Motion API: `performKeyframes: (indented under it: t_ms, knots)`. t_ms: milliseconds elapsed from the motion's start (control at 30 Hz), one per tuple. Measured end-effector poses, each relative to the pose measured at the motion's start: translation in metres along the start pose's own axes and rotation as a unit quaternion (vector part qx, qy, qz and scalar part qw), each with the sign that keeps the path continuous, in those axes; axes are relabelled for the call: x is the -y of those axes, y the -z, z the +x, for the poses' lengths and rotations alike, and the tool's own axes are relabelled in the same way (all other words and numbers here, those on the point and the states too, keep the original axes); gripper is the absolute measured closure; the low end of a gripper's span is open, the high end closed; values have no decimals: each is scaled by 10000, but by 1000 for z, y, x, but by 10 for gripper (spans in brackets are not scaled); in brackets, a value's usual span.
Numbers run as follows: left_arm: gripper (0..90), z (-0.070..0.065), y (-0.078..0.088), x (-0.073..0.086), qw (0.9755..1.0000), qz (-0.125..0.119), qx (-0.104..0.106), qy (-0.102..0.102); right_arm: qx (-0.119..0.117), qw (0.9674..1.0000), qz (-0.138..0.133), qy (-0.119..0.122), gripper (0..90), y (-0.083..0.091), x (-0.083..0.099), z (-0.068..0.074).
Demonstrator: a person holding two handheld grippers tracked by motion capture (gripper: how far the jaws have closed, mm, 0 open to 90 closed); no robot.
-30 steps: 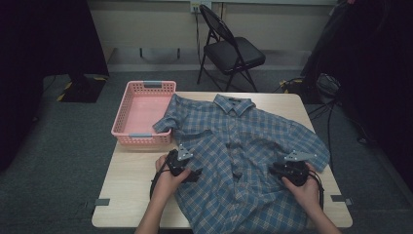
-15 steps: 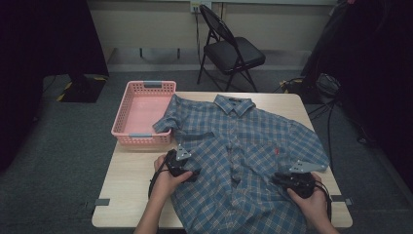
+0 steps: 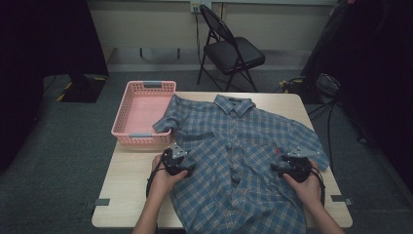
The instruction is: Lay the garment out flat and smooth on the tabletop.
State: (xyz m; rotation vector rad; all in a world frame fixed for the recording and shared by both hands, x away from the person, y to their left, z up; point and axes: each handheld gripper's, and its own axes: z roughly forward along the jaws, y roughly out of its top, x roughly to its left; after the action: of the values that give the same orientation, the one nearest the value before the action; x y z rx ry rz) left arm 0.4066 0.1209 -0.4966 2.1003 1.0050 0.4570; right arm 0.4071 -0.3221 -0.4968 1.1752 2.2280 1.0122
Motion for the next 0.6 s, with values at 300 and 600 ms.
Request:
performKeyframes:
  t_ms: [300,600]
  knots:
    - [751,1,6,2,9999,59,126,14,-111,9998,65,-134,331,-1,0,-3]
    - [882,-5,17,4,9991,343,235,53,-112,9998,70,-139,326,-2,-1,-4]
